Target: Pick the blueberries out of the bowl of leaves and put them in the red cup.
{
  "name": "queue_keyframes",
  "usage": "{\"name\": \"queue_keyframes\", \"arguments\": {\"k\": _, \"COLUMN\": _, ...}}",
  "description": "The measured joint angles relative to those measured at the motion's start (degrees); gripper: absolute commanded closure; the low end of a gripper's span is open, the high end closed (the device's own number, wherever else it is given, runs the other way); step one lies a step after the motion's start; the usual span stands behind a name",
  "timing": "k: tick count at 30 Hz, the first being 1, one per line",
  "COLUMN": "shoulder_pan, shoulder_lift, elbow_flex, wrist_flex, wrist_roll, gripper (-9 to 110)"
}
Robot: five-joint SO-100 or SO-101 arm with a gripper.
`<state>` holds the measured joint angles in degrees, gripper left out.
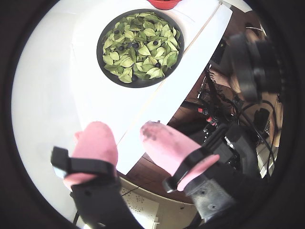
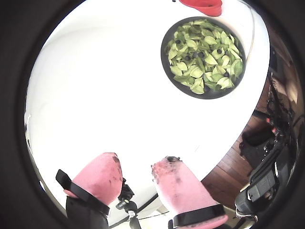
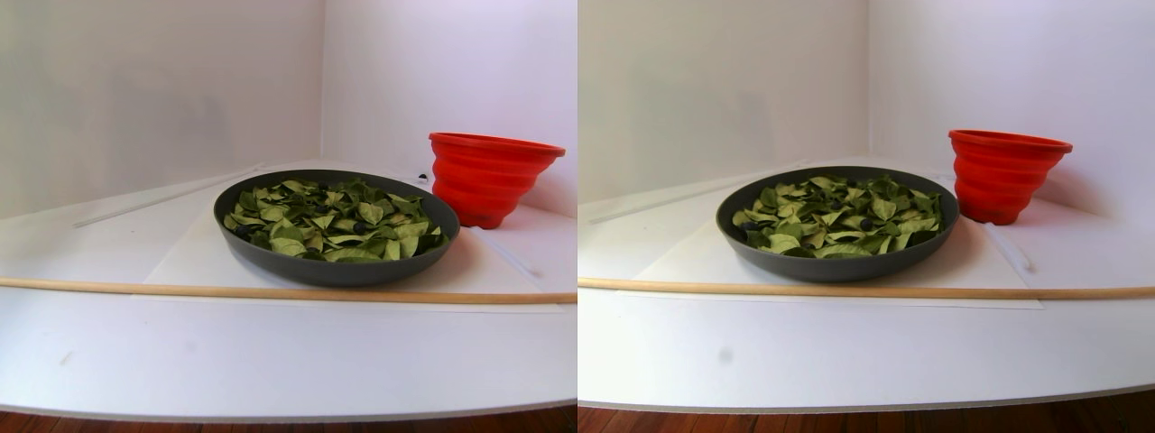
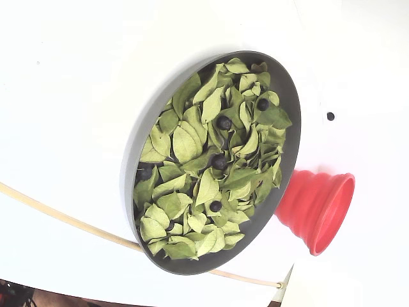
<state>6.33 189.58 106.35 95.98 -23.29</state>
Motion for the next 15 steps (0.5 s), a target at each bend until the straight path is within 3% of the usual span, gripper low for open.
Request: {"name": "queue_keyframes", "arguments": {"k": 15, "shoulder_pan": 0.0, "shoulder_lift": -1.85, "elbow_flex": 0.88, "wrist_flex": -1.67, "wrist_roll": -6.15, "gripper": 89}}
